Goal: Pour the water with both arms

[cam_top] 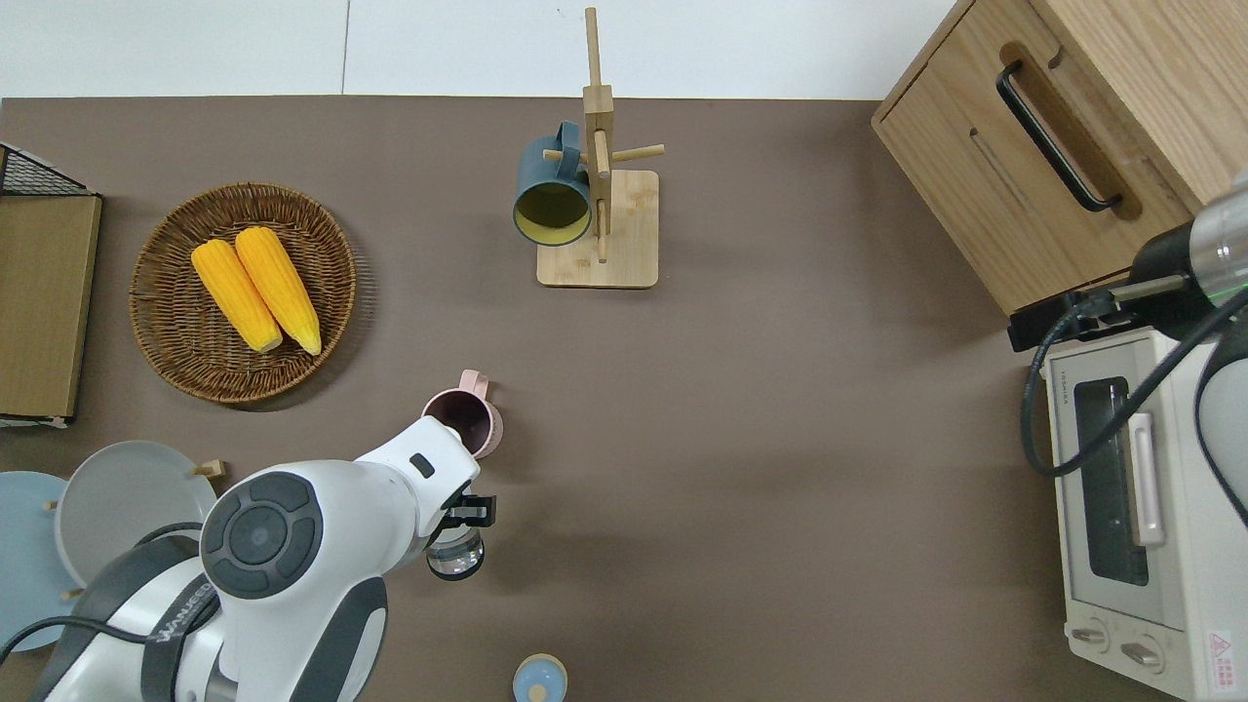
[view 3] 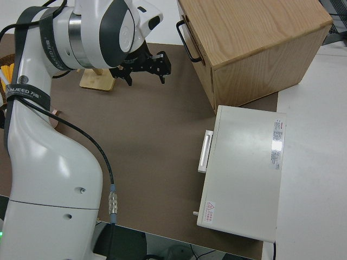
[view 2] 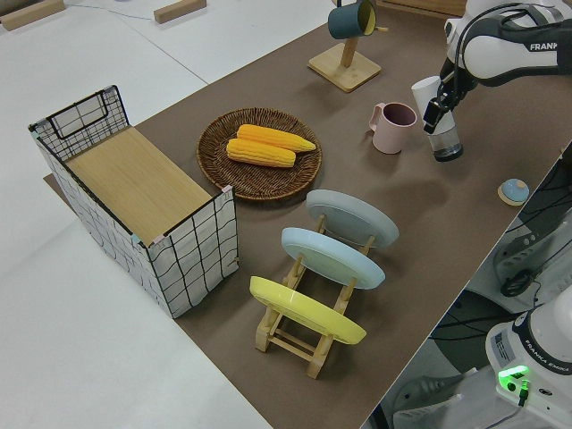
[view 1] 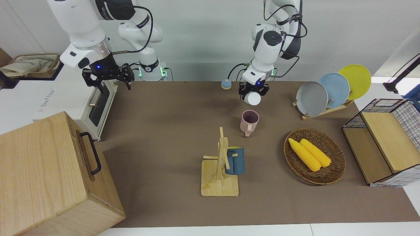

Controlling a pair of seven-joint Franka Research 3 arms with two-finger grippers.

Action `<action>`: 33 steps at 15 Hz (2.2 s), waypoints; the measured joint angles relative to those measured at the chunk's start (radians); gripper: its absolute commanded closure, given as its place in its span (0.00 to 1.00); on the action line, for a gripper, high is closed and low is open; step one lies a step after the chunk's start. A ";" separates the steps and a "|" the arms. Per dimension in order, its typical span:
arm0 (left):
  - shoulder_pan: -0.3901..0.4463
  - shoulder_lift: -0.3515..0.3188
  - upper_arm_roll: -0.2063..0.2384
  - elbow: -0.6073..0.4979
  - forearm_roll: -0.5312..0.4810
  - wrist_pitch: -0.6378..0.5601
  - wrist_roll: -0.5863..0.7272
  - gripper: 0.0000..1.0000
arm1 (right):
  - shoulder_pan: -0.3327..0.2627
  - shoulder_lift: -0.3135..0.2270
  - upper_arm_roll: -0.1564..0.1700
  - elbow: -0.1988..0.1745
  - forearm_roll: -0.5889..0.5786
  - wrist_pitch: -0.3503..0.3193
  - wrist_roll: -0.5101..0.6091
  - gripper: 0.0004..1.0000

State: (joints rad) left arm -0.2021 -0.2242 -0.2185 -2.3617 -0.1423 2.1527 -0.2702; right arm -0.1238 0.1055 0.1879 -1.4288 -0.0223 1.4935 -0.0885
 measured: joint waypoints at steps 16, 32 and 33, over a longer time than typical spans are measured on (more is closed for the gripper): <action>0.001 0.130 0.031 0.201 0.000 -0.291 0.015 1.00 | 0.000 0.000 0.000 0.000 0.001 0.000 0.000 0.01; 0.001 0.154 0.031 0.237 0.000 -0.348 0.015 1.00 | 0.000 0.000 0.000 0.000 0.001 0.000 0.000 0.01; 0.001 0.154 0.033 0.245 0.000 -0.359 0.015 1.00 | 0.000 0.000 0.000 0.000 0.001 0.000 0.000 0.01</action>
State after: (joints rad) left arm -0.2008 -0.0705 -0.1855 -2.1171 -0.1421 1.7933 -0.2551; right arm -0.1238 0.1055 0.1878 -1.4288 -0.0214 1.4935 -0.0885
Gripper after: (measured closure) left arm 0.366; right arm 0.009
